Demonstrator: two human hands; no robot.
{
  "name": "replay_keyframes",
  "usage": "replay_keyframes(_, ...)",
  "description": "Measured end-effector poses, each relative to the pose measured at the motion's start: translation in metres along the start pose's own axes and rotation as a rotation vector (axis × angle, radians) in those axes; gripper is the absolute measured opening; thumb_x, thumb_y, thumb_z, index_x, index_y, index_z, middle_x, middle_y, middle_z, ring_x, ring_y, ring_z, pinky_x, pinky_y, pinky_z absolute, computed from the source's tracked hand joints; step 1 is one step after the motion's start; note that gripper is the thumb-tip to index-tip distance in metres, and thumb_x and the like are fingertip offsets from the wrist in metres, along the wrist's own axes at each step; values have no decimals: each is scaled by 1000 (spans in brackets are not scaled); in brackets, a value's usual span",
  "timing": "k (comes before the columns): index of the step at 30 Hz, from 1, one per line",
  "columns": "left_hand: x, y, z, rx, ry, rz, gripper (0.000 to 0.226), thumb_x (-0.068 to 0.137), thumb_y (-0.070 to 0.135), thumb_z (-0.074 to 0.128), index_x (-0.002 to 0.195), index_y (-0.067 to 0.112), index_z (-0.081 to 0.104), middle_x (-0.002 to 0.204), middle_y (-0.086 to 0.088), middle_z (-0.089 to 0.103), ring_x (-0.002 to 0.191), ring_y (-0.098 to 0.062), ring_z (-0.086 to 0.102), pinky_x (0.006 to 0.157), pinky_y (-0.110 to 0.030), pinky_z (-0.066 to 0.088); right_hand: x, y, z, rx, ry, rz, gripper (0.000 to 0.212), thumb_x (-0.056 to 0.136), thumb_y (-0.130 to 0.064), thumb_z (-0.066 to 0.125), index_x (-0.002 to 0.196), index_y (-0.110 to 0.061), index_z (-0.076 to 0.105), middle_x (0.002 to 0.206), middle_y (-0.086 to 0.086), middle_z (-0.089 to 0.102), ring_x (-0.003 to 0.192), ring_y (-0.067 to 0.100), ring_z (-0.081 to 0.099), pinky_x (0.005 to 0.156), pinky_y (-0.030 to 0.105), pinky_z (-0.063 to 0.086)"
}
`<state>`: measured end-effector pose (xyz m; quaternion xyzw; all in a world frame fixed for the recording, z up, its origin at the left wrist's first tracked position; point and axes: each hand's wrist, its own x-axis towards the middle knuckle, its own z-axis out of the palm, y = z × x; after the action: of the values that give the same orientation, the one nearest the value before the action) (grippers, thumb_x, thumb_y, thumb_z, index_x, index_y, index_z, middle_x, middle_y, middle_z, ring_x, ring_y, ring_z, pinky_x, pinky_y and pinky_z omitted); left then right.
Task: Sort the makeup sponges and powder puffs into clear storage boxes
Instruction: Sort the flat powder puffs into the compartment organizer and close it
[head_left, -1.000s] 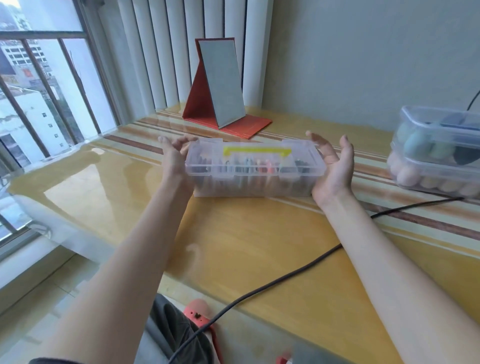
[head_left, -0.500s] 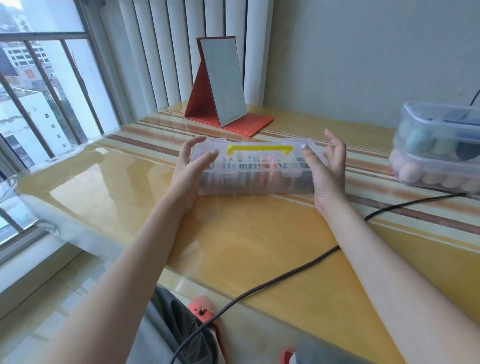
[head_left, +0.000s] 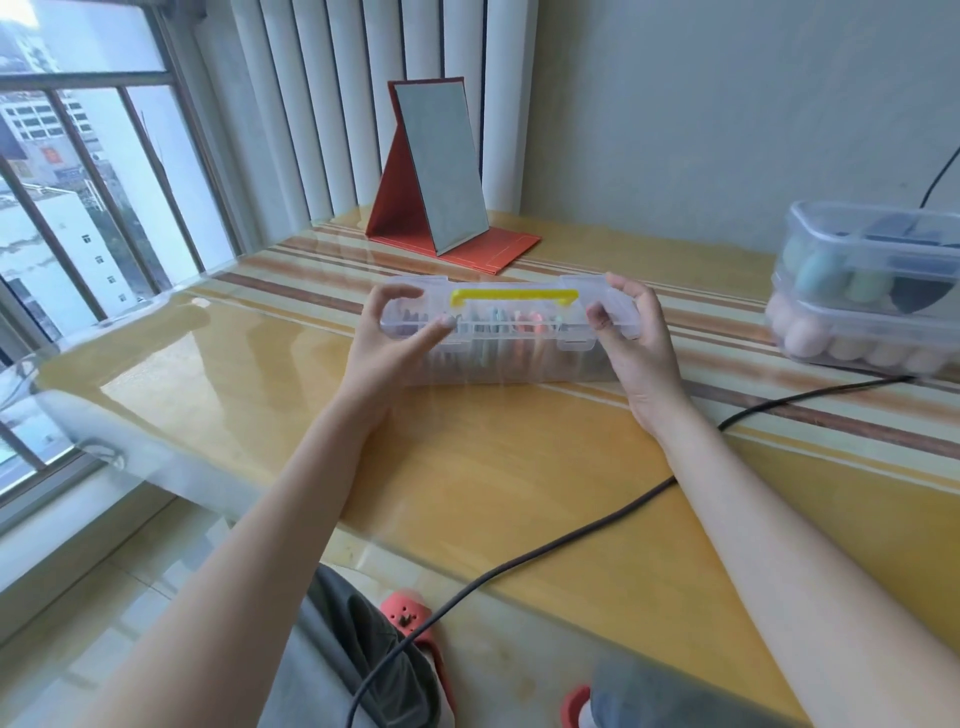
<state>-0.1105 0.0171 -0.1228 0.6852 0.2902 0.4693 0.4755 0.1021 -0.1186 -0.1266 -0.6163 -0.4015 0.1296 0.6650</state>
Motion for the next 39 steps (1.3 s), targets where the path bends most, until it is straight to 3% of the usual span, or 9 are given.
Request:
replay_keyframes(5,2,-5,-5,40,-83,47,69,57,26,89,114,22,51,114,15,51,119,-16,50,104,-47,42,2,7,-11,-73,-147,11,94,58,-50,84,136,-41,33,149,-13,35,138,11,33,113,42,34)
replay_keyframes(11,4,-9,-3,74,-23,83,66,54,31,90,109,25,53,110,22,54,112,-1,51,103,-32,41,5,11,-11,-220,-69,-26,74,60,-52,82,122,-35,47,129,-27,48,129,7,42,110,41,36)
replay_keyframes(16,4,-10,0,118,3,86,68,58,26,90,114,25,51,117,17,53,116,-13,52,103,-38,43,4,11,-8,-240,-47,-46,70,63,-49,79,122,-31,46,128,-27,47,125,2,41,110,34,35)
replay_keyframes(20,4,-13,4,123,32,9,96,60,34,88,137,23,31,129,6,45,115,-8,47,88,-13,40,5,11,-8,-131,-104,47,72,76,-45,78,133,-36,36,142,-19,35,133,6,31,107,32,33)
replay_keyframes(23,8,-14,15,138,76,-61,74,61,38,86,119,19,44,109,8,58,106,-12,58,77,-17,45,12,11,0,60,34,175,66,82,-52,57,142,-34,33,149,-12,32,131,7,33,103,29,29)
replay_keyframes(27,30,-16,45,43,-32,-69,63,68,28,84,117,20,46,112,6,62,107,-13,60,91,-32,49,37,23,-13,37,241,202,49,100,-43,41,145,-26,35,151,-7,35,130,7,35,98,24,27)
replay_keyframes(31,76,-19,95,-2,-64,-17,65,72,21,81,126,18,46,120,2,59,112,-13,56,97,-29,44,77,37,-37,-16,372,215,44,102,-39,39,143,-22,38,144,-5,43,121,7,41,94,21,30)
replay_keyframes(36,140,-31,156,-31,-108,9,63,80,19,74,132,12,40,121,6,52,114,-11,50,87,-13,35,130,52,-52,-28,486,224,48,102,-42,36,145,-20,33,148,-1,39,126,10,39,97,20,28)
replay_keyframes(39,175,-43,180,-41,-174,-14,69,81,18,73,137,11,34,127,3,51,118,-13,49,95,-21,38,154,64,-58,-36,515,196,48,103,-39,37,146,-18,31,148,0,39,128,11,40,95,15,28)
